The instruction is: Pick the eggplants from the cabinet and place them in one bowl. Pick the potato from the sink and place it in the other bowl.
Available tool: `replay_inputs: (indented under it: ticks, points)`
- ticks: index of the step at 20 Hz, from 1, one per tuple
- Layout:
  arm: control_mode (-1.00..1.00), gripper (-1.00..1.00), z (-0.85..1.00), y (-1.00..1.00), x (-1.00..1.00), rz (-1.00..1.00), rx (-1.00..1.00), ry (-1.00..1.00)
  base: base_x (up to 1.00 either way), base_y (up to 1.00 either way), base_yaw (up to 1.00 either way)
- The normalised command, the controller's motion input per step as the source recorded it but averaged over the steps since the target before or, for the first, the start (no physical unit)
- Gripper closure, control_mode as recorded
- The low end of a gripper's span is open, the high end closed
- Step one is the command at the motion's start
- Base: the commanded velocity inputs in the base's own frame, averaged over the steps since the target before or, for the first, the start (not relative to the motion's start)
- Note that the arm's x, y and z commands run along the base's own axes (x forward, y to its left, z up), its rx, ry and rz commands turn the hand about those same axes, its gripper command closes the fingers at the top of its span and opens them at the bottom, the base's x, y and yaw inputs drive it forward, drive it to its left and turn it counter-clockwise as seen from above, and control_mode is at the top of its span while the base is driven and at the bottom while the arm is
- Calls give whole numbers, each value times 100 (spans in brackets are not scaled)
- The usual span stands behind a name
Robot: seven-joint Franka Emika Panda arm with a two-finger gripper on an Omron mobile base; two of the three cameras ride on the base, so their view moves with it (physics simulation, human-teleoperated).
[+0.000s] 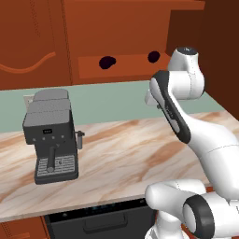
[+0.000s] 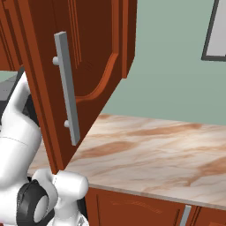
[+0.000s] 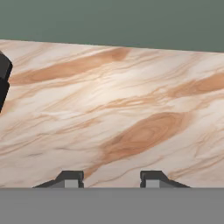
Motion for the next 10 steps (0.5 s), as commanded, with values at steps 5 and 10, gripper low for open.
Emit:
replay_inputs:
  ticks: [5,10]
  points:
    - [-100,-100,1,0,-7,0,0,-9,0,0,0]
    - [-100,-100,12,0,-9,-1,0,-25,0,0,0]
